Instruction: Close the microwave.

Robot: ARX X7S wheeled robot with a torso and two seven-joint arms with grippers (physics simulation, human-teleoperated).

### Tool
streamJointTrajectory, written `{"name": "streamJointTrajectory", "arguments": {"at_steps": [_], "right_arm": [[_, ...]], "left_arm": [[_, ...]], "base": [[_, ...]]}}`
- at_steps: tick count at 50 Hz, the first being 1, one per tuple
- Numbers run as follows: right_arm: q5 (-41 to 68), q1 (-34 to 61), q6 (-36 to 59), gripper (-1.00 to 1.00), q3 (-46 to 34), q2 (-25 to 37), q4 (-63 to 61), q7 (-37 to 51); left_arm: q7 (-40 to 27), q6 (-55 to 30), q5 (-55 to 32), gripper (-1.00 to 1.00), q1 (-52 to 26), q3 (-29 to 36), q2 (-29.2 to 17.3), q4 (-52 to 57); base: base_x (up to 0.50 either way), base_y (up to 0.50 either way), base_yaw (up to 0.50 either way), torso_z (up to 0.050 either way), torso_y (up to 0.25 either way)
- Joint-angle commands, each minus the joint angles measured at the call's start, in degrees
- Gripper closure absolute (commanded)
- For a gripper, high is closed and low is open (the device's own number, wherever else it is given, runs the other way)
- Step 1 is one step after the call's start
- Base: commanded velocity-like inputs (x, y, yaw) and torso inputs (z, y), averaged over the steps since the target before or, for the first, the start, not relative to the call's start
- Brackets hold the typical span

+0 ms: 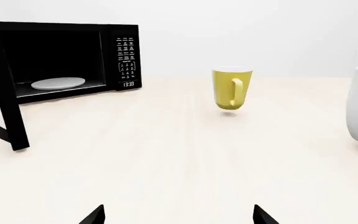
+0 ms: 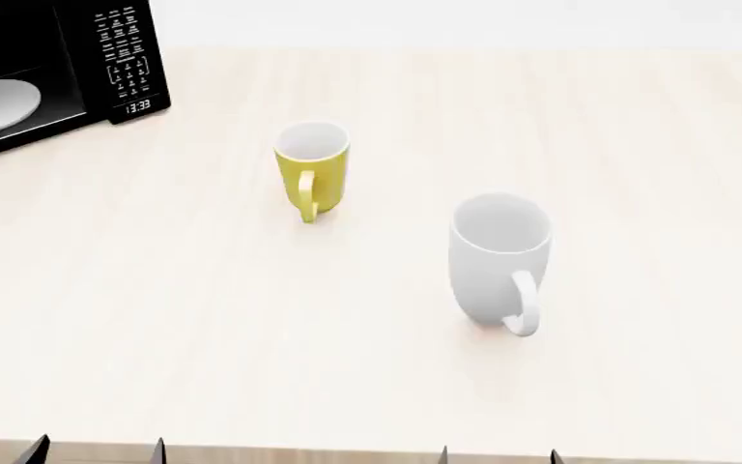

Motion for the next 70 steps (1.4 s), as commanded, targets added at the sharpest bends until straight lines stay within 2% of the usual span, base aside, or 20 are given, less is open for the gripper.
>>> {"name": "streamJointTrajectory", "arguments": {"at_steps": [1, 18, 22, 25, 28, 30, 47, 70], "right_arm": [[0.5, 0.0, 0.0, -1.00, -0.7, 0.5, 0.0, 0.7], [3.4, -0.2, 0.9, -1.00, -3.7, 3.1, -1.5, 3.4], [3.3, -0.7, -7.2, -1.00, -3.7, 3.7, -9.3, 4.1], [1.6, -1.7, -19.4, -1.00, -2.9, 4.2, -18.7, 5.4], [1.5, -2.6, -26.3, -1.00, -3.1, 5.1, -22.9, 5.0], [2.0, -2.7, -26.3, -1.00, -3.1, 5.2, -24.1, 5.5], [0.9, -2.5, -26.6, -1.00, -3.8, 6.4, -23.2, 7.4], [-1.6, -2.7, -26.7, -1.00, -5.3, 7.6, -22.0, 9.7]], "left_arm": [[-0.6, 0.0, -0.6, -1.00, 0.0, 0.6, -0.6, 0.0], [-5.1, 2.0, -0.4, -1.00, 0.0, 4.2, -3.3, -0.1], [-9.8, 3.4, 3.8, -1.00, 1.2, 3.2, -3.8, 9.7], [-14.5, 10.6, 12.4, -1.00, 3.4, 2.6, -5.2, 23.0], [-16.3, 12.3, 13.4, -1.00, 4.3, 1.2, -5.4, 29.1], [-16.3, 10.5, 12.5, -1.00, 4.2, 0.5, -5.3, 31.2], [-17.8, 11.5, 12.4, -1.00, 4.7, 2.4, -6.8, 29.5], [-19.3, 11.6, 12.1, -1.00, 4.7, 4.3, -8.2, 28.5]], "base": [[0.00, 0.00, 0.00, 0.000, 0.000], [0.00, 0.00, 0.00, 0.000, 0.000], [0.00, 0.00, 0.00, 0.000, 0.000], [0.00, 0.00, 0.00, 0.000, 0.000], [0.00, 0.00, 0.00, 0.000, 0.000], [0.00, 0.00, 0.00, 0.000, 0.000], [0.00, 0.00, 0.00, 0.000, 0.000], [0.00, 0.49, 0.00, 0.000, 0.000]]}}
